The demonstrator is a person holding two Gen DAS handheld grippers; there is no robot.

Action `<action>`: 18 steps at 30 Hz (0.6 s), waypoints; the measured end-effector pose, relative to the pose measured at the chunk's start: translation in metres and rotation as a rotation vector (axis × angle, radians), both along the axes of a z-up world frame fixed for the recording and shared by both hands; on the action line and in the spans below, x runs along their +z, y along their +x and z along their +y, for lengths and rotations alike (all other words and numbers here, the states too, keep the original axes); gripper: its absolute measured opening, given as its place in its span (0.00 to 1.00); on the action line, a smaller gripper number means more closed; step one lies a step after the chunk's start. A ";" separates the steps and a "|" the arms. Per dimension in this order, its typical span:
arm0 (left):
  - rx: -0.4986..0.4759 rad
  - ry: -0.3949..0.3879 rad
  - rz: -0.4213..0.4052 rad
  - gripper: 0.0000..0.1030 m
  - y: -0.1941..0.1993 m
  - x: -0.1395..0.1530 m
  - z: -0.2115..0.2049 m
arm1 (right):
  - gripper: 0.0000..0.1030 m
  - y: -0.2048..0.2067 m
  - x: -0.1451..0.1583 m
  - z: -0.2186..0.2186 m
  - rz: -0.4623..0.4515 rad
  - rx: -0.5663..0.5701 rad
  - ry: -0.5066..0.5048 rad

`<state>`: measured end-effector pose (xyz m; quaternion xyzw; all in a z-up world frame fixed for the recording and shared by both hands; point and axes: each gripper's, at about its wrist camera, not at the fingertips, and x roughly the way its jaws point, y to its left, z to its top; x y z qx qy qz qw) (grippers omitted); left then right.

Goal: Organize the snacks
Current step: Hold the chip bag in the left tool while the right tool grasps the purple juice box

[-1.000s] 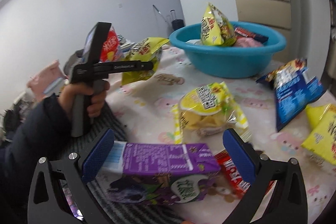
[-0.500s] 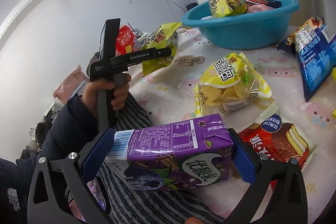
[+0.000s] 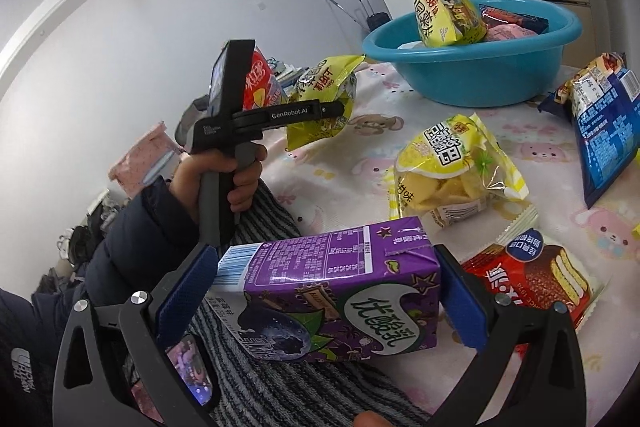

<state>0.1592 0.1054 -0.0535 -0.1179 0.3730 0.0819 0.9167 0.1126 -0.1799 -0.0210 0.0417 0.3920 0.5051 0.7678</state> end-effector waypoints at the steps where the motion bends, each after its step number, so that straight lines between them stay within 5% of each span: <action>1: 0.001 0.000 0.001 0.74 0.000 0.000 0.000 | 1.00 0.000 0.000 0.001 -0.003 0.001 -0.001; 7: -0.010 -0.014 0.008 0.74 0.002 -0.002 0.000 | 0.95 0.005 0.001 -0.009 0.030 -0.024 0.040; 8: -0.016 -0.035 0.014 0.74 0.003 -0.004 0.001 | 0.71 0.005 0.003 -0.013 0.018 -0.044 0.038; 9: -0.017 -0.051 0.022 0.74 0.005 -0.006 0.004 | 0.60 0.004 0.004 -0.017 0.002 -0.072 0.036; 12: 0.003 -0.087 0.032 0.74 0.005 -0.010 0.010 | 0.45 0.004 0.007 -0.035 0.015 -0.104 0.106; 16: 0.003 -0.090 0.022 0.74 0.003 -0.008 0.009 | 0.45 -0.009 0.006 -0.053 -0.007 -0.118 0.119; 17: -0.002 -0.084 0.023 0.74 0.003 -0.008 0.007 | 0.50 -0.014 0.009 -0.055 -0.033 -0.110 0.114; 18: -0.008 -0.078 0.024 0.74 0.003 -0.008 0.006 | 0.66 -0.019 0.012 -0.055 -0.070 -0.106 0.093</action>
